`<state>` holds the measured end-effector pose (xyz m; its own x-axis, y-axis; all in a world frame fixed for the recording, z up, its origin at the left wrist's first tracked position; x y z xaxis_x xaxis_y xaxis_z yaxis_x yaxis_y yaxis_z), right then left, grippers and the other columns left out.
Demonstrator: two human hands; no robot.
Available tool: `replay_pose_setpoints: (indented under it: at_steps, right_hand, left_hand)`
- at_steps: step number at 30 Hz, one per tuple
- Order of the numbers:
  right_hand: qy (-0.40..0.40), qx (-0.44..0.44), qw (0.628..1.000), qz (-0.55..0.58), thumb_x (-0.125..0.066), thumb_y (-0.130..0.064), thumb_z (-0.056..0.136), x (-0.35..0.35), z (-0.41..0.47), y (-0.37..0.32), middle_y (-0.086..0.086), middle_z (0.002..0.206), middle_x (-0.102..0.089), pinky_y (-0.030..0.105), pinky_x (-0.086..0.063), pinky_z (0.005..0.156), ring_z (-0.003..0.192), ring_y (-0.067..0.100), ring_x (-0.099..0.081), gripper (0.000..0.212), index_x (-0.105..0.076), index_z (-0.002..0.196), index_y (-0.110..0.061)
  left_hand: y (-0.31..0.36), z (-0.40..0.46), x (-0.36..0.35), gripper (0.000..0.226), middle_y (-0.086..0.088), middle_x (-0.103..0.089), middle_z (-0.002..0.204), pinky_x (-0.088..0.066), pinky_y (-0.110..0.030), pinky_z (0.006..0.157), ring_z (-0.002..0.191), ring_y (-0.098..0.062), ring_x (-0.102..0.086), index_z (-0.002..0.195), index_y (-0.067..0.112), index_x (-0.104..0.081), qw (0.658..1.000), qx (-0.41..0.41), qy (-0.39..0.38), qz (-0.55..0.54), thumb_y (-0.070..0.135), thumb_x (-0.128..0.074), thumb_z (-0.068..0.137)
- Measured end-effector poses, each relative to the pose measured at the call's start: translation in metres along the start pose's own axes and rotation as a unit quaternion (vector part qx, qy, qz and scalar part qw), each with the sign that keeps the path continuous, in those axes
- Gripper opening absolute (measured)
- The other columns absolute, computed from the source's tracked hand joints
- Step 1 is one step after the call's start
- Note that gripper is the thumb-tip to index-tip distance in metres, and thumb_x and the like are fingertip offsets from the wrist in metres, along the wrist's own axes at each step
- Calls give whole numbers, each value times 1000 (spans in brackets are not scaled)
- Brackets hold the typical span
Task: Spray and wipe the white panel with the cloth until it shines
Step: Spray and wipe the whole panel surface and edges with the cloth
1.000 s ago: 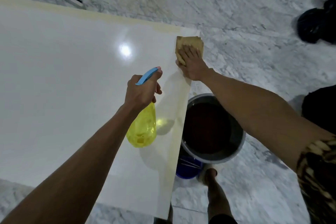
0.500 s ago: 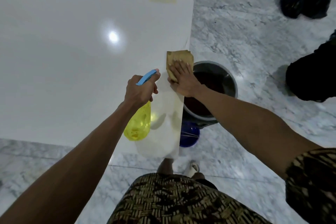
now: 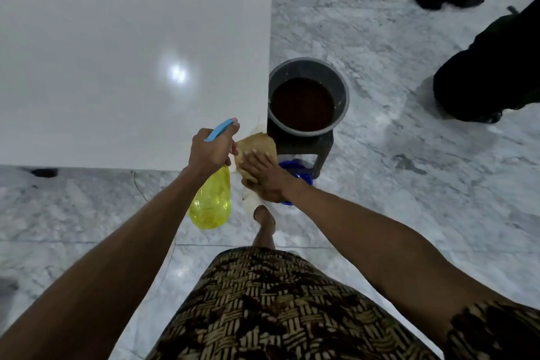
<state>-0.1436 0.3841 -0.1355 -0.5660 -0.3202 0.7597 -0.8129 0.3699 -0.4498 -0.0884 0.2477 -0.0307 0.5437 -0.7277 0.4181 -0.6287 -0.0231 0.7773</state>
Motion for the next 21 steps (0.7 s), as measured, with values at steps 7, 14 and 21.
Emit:
replay_pose_setpoints:
  at_steps: [7, 14, 21]
  right_hand:
    - [-145, -170, 925, 308, -33, -35, 107, -46, -116, -38, 11, 159, -29, 42, -15, 121, 148, 30, -23, 50, -32, 151, -12]
    - [126, -211, 724, 645, -38, -45, 104, 21, -145, 30, 15, 120, -65, 40, -43, 105, 104, 24, -60, 39, -64, 106, -16]
    - [297, -102, 501, 806, -47, -45, 100, 142, -123, 84, 11, 125, -66, 48, -41, 110, 121, 30, -58, 41, -64, 121, -14]
  left_hand:
    - [-23, -70, -4, 55, -13, -74, 68, -60, -46, 70, 79, -45, -76, 70, 2, -73, 1000, 12, -11, -18, 49, -67, 99]
    - [8, -85, 1, 41, -19, -77, 82, -57, -35, 63, 80, -43, -74, 102, 4, -79, 999, -31, -11, 5, 42, -65, 102]
    - [83, -53, -24, 42, -18, -78, 91, -59, -31, 57, 74, -27, -70, 108, 6, -80, 995, -97, -36, -3, 44, -64, 103]
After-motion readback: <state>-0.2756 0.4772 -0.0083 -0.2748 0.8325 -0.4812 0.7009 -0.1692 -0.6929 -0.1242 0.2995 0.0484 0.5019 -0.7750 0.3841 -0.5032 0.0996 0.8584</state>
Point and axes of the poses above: each hand's wrist, its own z-axis towards the middle knuckle, its own x-axis out of the back of the hand, y = z × x, the point moved 6 cm from there along z, towards the middle knuckle
